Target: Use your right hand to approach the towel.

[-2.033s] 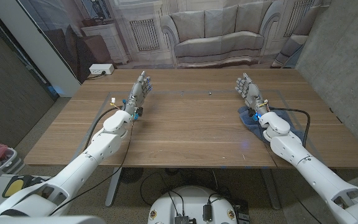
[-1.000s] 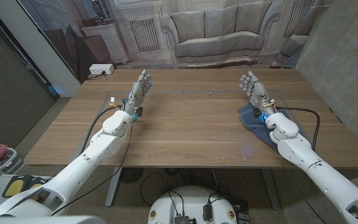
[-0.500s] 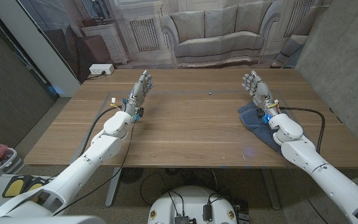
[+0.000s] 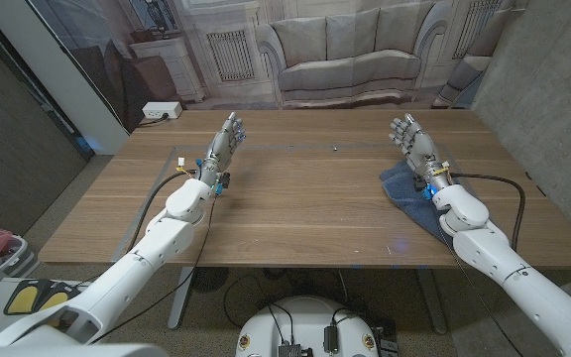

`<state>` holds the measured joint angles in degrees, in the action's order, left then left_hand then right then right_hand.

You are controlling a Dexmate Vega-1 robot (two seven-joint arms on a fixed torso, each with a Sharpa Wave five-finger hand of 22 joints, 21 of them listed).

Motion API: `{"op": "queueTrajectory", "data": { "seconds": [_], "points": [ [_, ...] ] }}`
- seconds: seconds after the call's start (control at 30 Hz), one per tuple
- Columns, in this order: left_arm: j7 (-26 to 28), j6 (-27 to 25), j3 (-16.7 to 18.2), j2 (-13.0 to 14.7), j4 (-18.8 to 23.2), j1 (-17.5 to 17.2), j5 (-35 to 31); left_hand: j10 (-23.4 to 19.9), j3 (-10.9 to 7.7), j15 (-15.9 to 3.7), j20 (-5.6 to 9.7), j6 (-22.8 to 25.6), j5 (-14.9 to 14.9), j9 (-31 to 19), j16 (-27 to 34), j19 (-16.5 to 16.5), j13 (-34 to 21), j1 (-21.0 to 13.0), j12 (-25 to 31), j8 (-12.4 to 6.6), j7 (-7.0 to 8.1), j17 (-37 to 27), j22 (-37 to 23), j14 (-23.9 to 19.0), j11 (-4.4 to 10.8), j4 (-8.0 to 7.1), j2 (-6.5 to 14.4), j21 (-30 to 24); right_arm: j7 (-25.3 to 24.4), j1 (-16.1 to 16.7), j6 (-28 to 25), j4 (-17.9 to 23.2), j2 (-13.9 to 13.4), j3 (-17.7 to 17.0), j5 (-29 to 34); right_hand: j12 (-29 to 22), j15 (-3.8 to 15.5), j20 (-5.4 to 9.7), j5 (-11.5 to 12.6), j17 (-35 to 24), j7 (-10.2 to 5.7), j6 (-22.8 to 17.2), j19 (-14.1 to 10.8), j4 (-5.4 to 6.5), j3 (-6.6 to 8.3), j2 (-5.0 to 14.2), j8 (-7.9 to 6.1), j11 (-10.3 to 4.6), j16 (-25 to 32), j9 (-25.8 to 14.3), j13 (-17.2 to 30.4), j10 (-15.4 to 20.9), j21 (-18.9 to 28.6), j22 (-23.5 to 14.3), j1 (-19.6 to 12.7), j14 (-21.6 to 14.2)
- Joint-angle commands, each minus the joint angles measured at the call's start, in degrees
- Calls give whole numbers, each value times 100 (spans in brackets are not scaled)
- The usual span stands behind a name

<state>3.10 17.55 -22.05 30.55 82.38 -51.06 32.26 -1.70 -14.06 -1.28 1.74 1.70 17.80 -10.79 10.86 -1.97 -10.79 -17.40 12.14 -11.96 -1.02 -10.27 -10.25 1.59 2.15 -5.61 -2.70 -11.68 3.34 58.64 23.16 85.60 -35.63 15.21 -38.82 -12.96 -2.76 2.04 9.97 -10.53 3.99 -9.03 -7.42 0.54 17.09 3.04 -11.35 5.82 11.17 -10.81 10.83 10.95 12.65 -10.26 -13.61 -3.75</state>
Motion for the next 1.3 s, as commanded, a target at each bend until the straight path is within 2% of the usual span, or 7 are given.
{"op": "queueTrajectory", "data": {
  "seconds": [0.03,0.37,0.87,1.3],
  "points": [
    [-64,189,-46,-96,-85,10,-51,-76,-13,20,299,54,36,-15,22,59,-16,-36,24,-36,-5,-18,-11,-39,-18,29,3,-39,14,281,121,196,-128,-128,-108,-40,-19,-1,19,-14,-19,-68,-56,-38,-10,11,-57,17,7,-6,7,55,1,-18,-19,-70],
    [22,-37,-46,18,129,-65,-74,-89,-6,27,295,61,33,-15,25,71,-16,-51,22,-30,3,-19,-11,-63,4,35,9,-39,78,386,289,170,-140,-177,-141,-48,-9,-15,18,-14,-33,-96,-71,-47,-16,11,-60,1,10,-7,8,84,-2,-19,-18,-97],
    [112,-297,-7,201,448,-154,-92,-107,7,32,270,87,28,-15,24,85,-17,-67,18,-27,-1,-20,-12,-88,13,42,19,-37,-83,649,375,395,-234,-282,-99,-59,-11,-23,17,-14,-56,-125,-92,-61,-20,14,-60,-10,13,-8,10,125,-8,-20,-20,-138],
    [-118,-273,-115,61,148,100,-41,-137,19,33,257,119,23,-16,27,93,-17,-79,21,-29,2,-22,-13,-116,4,46,26,-35,-431,1025,529,726,-383,-524,76,-63,4,-23,17,-12,-61,-145,-110,-71,-22,16,-60,-27,11,-8,10,145,-10,-20,-23,-155]
  ]
}}
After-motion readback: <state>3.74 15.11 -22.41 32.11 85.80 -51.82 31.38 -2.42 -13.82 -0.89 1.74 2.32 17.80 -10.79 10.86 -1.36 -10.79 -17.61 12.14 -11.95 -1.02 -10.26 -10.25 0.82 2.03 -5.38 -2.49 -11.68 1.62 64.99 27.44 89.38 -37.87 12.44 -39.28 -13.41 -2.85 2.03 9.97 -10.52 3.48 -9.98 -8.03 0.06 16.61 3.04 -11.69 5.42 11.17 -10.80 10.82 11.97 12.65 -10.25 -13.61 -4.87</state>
